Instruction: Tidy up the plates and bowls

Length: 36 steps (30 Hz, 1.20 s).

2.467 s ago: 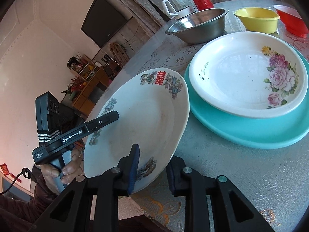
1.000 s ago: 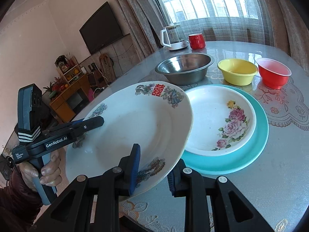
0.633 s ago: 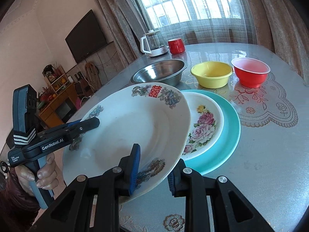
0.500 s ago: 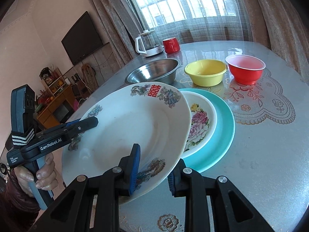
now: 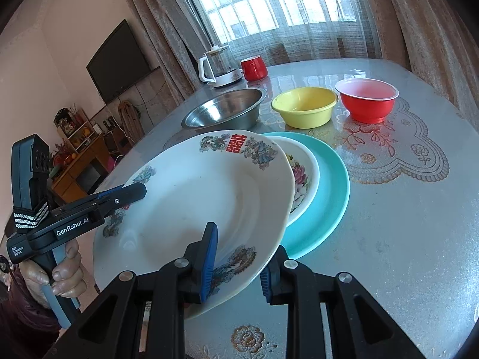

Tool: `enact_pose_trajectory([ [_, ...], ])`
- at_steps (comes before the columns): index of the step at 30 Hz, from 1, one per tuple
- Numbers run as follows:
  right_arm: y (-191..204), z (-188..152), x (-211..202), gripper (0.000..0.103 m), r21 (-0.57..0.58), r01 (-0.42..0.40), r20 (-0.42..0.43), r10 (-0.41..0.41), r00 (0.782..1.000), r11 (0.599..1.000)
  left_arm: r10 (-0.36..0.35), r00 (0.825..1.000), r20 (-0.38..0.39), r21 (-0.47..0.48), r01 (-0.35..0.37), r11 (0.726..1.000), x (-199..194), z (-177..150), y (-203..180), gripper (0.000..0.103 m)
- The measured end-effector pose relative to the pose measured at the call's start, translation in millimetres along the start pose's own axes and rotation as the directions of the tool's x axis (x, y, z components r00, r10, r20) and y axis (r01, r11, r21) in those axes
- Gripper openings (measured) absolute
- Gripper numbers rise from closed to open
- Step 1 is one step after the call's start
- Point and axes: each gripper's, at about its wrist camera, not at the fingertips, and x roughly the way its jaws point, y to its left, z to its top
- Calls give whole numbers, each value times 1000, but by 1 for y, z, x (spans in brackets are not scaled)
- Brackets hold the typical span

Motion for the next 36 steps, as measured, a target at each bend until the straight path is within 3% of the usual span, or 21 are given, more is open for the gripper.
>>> enact_pose_trajectory([
  [20,-31,33,22,25,19,114,-15,-113,993,993,-4,1000,-19,14,4,1000,46,37,-17,29],
  [21,-31,34,23,25,14,114,-13,-114,993,993,-54,999,-3,24,54,998,43,39,-19,20],
  [22,-32,35,23,26,23,110,-10,-109,994,994,-87,996,13,41,86,995,39,41,-26,20],
  [26,-32,37,32,24,7,109,-27,-109,994,994,-45,994,101,183,26,983,25,50,-65,20],
  [28,-35,34,37,24,19,112,-42,-111,993,994,-98,992,75,165,84,983,24,52,-66,20],
  [31,-35,31,34,24,32,107,-27,-106,994,994,-57,997,54,134,50,990,26,46,-56,21],
  [36,-34,31,32,24,30,111,-24,-111,994,993,-11,1000,19,-16,11,1000,30,37,-13,24],
])
